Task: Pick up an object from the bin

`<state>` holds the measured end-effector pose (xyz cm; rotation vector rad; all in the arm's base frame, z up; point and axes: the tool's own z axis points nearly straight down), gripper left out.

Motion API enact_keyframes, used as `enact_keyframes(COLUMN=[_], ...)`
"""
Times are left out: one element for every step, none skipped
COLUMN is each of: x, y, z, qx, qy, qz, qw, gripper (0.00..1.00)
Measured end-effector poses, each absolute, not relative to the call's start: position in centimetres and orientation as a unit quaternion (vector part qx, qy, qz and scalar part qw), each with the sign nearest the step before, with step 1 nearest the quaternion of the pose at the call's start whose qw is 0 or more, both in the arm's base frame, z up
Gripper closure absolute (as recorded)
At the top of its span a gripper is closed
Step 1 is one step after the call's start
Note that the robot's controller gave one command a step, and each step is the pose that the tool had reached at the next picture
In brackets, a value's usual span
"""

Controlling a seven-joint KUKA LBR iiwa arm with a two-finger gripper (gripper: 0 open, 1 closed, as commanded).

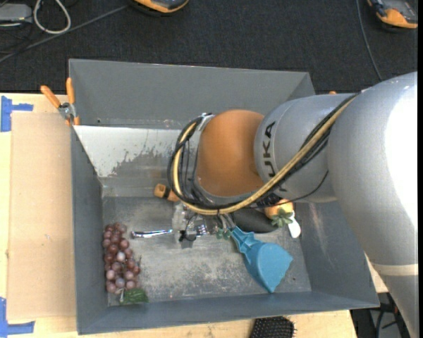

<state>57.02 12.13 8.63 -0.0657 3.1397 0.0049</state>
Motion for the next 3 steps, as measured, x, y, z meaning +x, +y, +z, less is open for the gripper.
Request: enact_keyframes(x=[56.9,57.0,56.7], y=[12.1,12.1,12.1], z=[11.6,13.2,16.0], qx=[-0.02,-0.019,-0.018], qy=[1.0,1.0,1.0], qz=[0.001,0.002,0.001], qw=[-0.001,0.0,-0.005], gripper=[1.0,1.0,1.0])
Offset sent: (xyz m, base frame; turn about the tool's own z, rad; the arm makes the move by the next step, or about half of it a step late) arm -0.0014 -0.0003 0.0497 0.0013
